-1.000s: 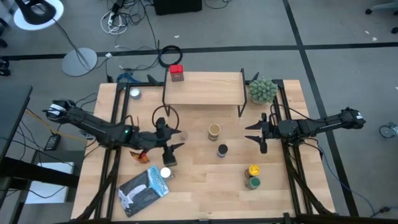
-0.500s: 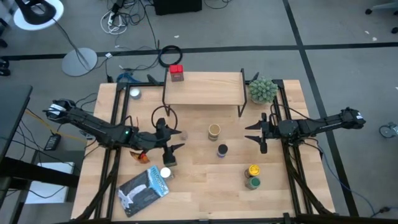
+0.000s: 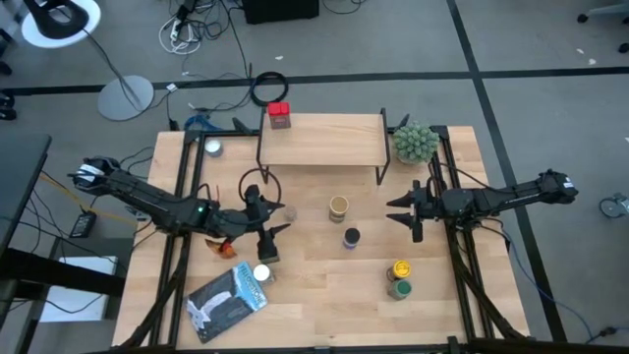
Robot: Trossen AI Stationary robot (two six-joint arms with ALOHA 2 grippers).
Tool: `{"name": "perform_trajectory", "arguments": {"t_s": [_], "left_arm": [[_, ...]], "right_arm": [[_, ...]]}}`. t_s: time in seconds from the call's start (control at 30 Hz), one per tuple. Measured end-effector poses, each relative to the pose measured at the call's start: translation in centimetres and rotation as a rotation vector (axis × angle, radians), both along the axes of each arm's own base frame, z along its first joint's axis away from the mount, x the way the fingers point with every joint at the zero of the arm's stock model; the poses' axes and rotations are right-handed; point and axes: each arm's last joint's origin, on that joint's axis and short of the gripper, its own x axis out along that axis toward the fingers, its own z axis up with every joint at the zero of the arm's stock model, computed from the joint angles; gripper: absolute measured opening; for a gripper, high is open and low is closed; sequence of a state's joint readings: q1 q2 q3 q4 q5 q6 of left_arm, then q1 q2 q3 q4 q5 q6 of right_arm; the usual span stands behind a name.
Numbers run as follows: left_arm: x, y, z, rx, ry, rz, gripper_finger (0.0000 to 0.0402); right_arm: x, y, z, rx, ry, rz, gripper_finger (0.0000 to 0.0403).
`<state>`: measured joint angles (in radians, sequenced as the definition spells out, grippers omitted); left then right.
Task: Shelf spices
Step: Put the gold seasoning bottle on the shelf
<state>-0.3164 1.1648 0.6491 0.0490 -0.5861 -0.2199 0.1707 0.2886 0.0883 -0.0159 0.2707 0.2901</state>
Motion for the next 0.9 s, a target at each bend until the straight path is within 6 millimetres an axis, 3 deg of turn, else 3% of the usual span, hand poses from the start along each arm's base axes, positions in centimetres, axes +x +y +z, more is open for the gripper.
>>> {"name": "perform_trajectory", "arguments": {"t_s": [0.2,0.37,0.67,0.8,0.9], "left_arm": [[-0.2,0.2,0.3,0.029,0.002,-0.009,0.0272],[-1.1,0.5,0.4,0.041,0.046,-0.008,0.0272],[-2.7,1.1,1.3,0.063,0.069,0.015,0.0272],[-3.5,1.3,1.4,0.064,0.057,0.025,0.0272],[-4.7,1.6,0.0,0.043,0.010,0.010,0.0272]], "right_arm": [[0.5,0.4,1.6,-0.030,-0.148,0.098,0.0187],[1.7,0.9,3.2,-0.043,-0.097,0.122,0.0187],[7.8,2.3,7.3,-0.137,0.029,0.132,0.0187],[11.0,3.0,8.4,-0.108,-0.039,0.124,0.0187],[12.7,3.3,8.6,-0.074,-0.107,0.117,0.0187]]}}
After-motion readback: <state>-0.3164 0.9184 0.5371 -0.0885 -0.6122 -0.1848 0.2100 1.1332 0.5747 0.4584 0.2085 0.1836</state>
